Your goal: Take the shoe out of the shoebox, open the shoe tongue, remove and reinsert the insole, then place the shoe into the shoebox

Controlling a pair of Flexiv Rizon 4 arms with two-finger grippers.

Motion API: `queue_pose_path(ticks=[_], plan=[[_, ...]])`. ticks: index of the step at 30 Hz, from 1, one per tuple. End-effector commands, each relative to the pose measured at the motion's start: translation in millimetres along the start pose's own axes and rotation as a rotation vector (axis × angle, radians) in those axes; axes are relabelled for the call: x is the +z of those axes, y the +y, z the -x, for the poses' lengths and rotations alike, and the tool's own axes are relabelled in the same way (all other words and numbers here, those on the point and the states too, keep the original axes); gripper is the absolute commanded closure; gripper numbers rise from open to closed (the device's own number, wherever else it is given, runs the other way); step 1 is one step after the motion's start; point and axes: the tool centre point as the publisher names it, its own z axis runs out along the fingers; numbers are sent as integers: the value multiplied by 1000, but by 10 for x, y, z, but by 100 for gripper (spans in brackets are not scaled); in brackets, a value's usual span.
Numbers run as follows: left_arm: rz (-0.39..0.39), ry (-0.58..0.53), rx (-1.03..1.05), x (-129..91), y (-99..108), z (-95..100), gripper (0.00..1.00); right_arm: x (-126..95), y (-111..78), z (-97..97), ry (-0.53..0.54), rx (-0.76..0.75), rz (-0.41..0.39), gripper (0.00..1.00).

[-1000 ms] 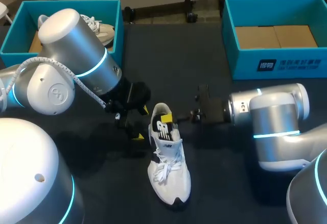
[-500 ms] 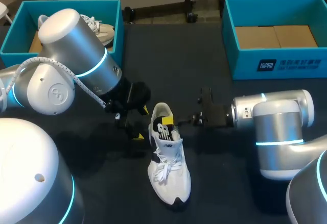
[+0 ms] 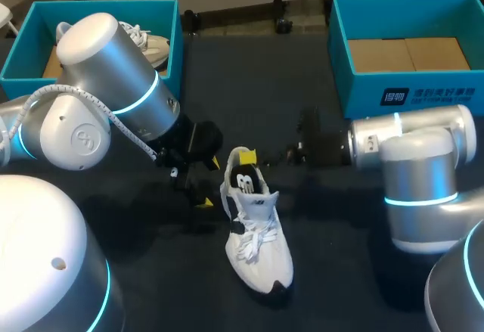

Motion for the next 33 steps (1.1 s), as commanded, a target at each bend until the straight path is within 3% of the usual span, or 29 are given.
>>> queue_pose_path(ticks=[1,8,13,15,16,21,33], plan=[[11,-4,-2,-98,11,2,0,-164,104,-10,-2,11,-83,0],[25,-8,-31,-178,62,49,0,-227,107,-43,-7,29,-144,0],[62,22,-35,-253,122,118,0,-351,171,-17,-41,63,-233,20],[76,38,-37,-287,155,135,0,-388,199,-3,-42,72,-280,35],[77,46,-36,-306,175,142,0,-403,211,4,-44,74,-307,50],[108,77,-33,-390,281,160,0,-448,273,56,-116,113,-418,100],[179,60,12,-601,499,205,0,-451,413,-14,-306,228,-618,100]])
